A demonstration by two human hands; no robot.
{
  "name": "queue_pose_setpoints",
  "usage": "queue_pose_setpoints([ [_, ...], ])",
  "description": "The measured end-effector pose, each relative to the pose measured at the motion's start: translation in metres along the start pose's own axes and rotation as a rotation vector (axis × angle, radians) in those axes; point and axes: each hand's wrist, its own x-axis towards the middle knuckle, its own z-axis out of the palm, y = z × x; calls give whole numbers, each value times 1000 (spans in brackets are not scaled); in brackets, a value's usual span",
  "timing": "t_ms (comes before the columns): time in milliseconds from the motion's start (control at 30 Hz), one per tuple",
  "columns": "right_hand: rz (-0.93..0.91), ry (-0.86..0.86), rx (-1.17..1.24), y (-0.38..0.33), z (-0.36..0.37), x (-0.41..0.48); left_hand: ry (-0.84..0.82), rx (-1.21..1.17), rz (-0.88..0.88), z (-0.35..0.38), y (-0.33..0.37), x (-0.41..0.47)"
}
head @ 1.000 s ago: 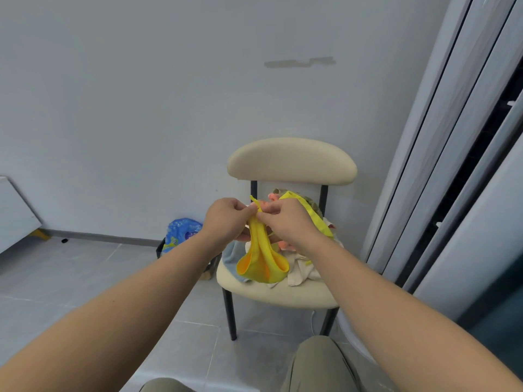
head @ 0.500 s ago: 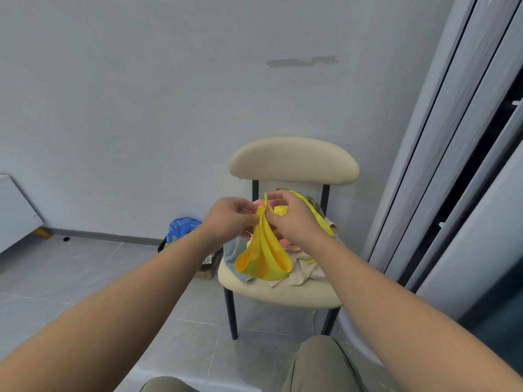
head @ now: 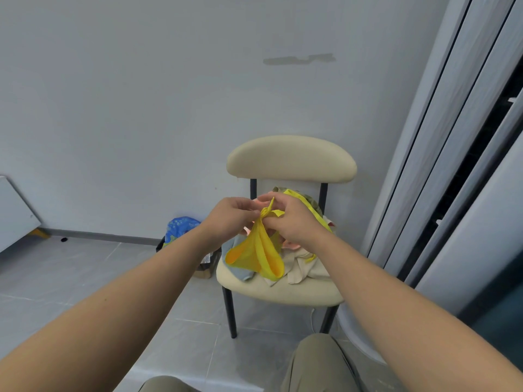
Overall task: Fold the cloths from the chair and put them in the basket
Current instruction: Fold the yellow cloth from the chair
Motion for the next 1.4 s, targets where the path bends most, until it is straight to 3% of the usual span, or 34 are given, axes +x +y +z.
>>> queue_pose_setpoints([
  [200,-31,61,-129,4,-1,6,75,-90,-27,1,-9,2],
  [333,-33,90,-178,6,-4,6,172,212,65,-3,-19,-4],
  [533,-37,155,-161,2,-10,3,89,438,74,-11,-33,-10],
  [733,-24,184,-136,-2,-17,2,62,418,71,-12,-32,-11],
  [967,15,176,-127,5,-22,6,0,723,41,-16,-28,-8],
  [1400,84,100,-188,25,-27,7,111,823,10,-39,-16,0],
])
